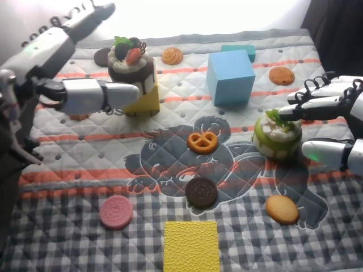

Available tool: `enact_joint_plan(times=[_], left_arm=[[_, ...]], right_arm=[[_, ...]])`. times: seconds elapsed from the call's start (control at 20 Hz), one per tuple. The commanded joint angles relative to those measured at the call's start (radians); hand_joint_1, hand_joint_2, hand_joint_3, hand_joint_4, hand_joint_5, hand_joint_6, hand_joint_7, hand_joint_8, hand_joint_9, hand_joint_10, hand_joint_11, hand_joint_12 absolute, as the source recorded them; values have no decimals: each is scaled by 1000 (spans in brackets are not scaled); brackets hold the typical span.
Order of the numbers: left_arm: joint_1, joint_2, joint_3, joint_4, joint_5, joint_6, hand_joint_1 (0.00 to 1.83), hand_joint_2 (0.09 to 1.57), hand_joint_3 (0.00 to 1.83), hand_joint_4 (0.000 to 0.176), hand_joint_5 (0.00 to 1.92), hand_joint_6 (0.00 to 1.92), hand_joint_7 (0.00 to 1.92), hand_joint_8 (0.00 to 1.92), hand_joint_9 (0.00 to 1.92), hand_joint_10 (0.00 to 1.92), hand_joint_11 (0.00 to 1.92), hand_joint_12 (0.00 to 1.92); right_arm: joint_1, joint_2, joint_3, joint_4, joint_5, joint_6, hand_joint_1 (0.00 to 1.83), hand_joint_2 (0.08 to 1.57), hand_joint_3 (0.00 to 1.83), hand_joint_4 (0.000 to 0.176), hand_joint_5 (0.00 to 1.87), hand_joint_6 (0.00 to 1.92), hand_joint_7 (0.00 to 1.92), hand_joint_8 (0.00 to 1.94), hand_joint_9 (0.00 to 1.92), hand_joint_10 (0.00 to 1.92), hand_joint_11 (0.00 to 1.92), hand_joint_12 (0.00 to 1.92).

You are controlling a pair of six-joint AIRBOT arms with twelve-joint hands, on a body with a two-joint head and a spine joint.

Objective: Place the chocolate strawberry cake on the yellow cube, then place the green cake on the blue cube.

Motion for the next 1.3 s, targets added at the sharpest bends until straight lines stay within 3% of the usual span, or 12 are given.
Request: enact_joint_plan(times=[0.0, 0.1, 0.25, 0.45, 0.5, 0.7, 0.85, 0.95, 1.0, 1.05, 1.15, 1.25], left_arm=[[11, 28, -7, 28, -182, -53, 733, 862, 0, 173, 0, 0, 0, 0, 0, 0, 0, 0], [112, 93, -67, 43, -296, -171, 723, 861, 0, 174, 0, 0, 0, 0, 0, 0, 0, 0], [229, 175, -170, 54, -417, -189, 672, 848, 0, 176, 0, 0, 0, 0, 0, 0, 0, 0], [364, 247, -280, 86, -516, -189, 823, 844, 0, 165, 0, 0, 0, 0, 0, 0, 0, 0], [394, 259, -304, 91, -538, -189, 833, 827, 0, 174, 0, 0, 0, 0, 0, 0, 0, 0], [484, 279, -359, 85, -616, -193, 824, 783, 0, 133, 0, 0, 0, 0, 0, 0, 0, 0], [502, 277, -362, 81, -636, -221, 827, 803, 0, 152, 0, 0, 0, 0, 0, 0, 0, 0], [504, 275, -361, 75, -636, -223, 813, 792, 0, 139, 0, 0, 0, 0, 0, 0, 0, 0], [505, 272, -361, 70, -635, -224, 816, 795, 0, 125, 0, 0, 0, 0, 0, 0, 0, 0], [506, 268, -358, 64, -632, -230, 812, 807, 0, 144, 0, 0, 0, 0, 0, 0, 0, 0], [516, 260, -349, 57, -626, -259, 816, 836, 4, 133, 0, 0, 0, 0, 0, 0, 0, 0], [526, 256, -344, 51, -626, -279, 834, 832, 2, 110, 0, 0, 0, 0, 0, 0, 0, 0]], right_arm=[[9, 3, 0, 22, 144, 9, 136, 1283, 2, 45, 578, 0, 464, 0, 480, 0, 324, 633], [18, 5, -3, 23, 163, 10, 140, 1263, 0, 8, 592, 0, 452, 0, 484, 0, 205, 879], [25, 12, -11, 23, 208, 10, 165, 1280, 3, 0, 551, 0, 418, 0, 442, 0, 113, 955], [47, 7, -1, 24, 202, 10, 193, 1269, 0, 20, 490, 0, 425, 0, 485, 8, 280, 655], [55, -5, 11, 28, 170, 10, 220, 1238, 0, 48, 468, 0, 415, 0, 559, 11, 409, 754], [81, -41, 51, 28, 64, 10, 381, 1191, 0, 47, 486, 2, 409, 0, 513, 0, 312, 877], [101, -65, 76, 21, 1, 10, 499, 1167, 0, 100, 454, 1, 417, 2, 552, 15, 371, 906], [110, -75, 85, 9, -25, 10, 472, 1146, 0, 90, 450, 1, 395, 0, 572, 3, 372, 971], [113, -81, 88, 6, -32, 10, 506, 1141, 0, 99, 453, 2, 394, 1, 572, 2, 378, 984], [117, -86, 92, 2, -42, 10, 541, 1137, 0, 96, 464, 5, 393, 1, 565, 0, 371, 982], [129, -93, 96, -12, -58, 10, 686, 1123, 0, 147, 478, 2, 441, 4, 604, 7, 393, 1026], [138, -94, 95, -24, -59, 10, 944, 1132, 1, 107, 574, 5, 622, 13, 838, 76, 569, 1239]])
